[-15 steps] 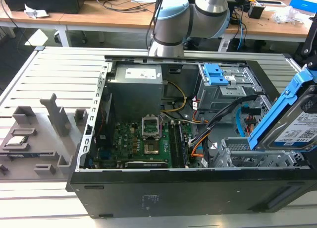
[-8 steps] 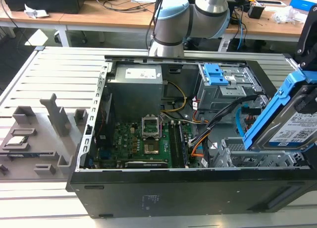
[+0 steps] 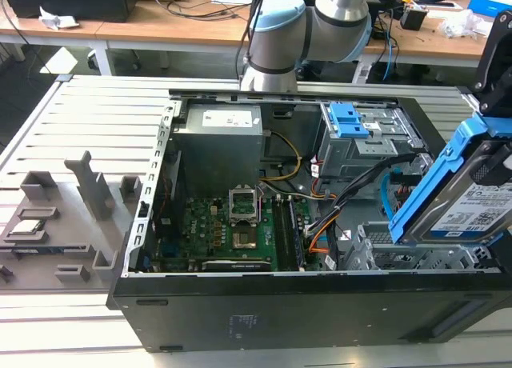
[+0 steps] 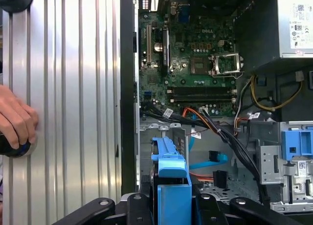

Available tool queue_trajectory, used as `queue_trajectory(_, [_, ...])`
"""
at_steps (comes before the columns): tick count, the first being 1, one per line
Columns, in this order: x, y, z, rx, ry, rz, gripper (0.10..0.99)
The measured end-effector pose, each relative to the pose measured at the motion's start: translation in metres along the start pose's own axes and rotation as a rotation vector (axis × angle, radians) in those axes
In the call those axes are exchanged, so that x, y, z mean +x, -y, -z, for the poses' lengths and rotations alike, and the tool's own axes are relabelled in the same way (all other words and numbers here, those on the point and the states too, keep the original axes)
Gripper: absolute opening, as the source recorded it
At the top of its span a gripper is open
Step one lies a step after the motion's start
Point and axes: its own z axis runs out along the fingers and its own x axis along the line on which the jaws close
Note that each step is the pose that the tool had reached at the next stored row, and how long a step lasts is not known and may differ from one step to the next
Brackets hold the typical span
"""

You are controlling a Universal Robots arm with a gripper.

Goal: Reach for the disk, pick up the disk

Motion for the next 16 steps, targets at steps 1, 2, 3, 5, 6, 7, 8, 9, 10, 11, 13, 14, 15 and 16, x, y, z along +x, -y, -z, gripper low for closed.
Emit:
queue_trajectory(1, [0.0001, 0.0000, -0.0015, 0.000, 0.0000, 0.000, 0.369])
queue_trajectory(2, [0.0002, 0.0001, -0.0041, 0.000, -0.0001, 0.000, 0.369])
queue_trajectory(3, [0.0002, 0.0001, -0.0058, 0.000, -0.0001, 0.000, 0.369])
queue_trajectory(5, [0.0003, -0.0006, -0.0086, 0.000, -0.0003, 0.000, 0.369])
queue_trajectory(6, [-0.0014, -0.0018, -0.0110, 0.000, -0.0004, 0.000, 0.369])
queue_trajectory(7, [-0.0034, -0.0036, -0.0125, 0.000, -0.0007, 0.000, 0.369])
queue_trajectory(8, [-0.0055, -0.0059, -0.0139, 0.000, -0.0010, 0.000, 0.369])
queue_trajectory(9, [-0.0078, -0.0074, -0.0153, 0.000, -0.0011, 0.000, 0.369])
queue_trajectory(10, [-0.0093, -0.0081, -0.0163, 0.000, -0.0009, 0.000, 0.369])
queue_trajectory(11, [-0.0110, -0.0082, -0.0172, 0.000, -0.0012, 0.000, 0.369])
queue_trajectory(13, [-0.0151, -0.0083, -0.0187, 0.000, -0.0022, 0.001, 0.369])
queue_trajectory(14, [-0.0166, -0.0083, -0.0192, 0.000, -0.0024, 0.001, 0.369])
queue_trajectory(15, [-0.0179, -0.0083, -0.0197, 0.000, -0.0026, 0.001, 0.369])
queue_trajectory(16, [-0.0193, -0.0083, -0.0202, 0.000, -0.0027, 0.002, 0.369])
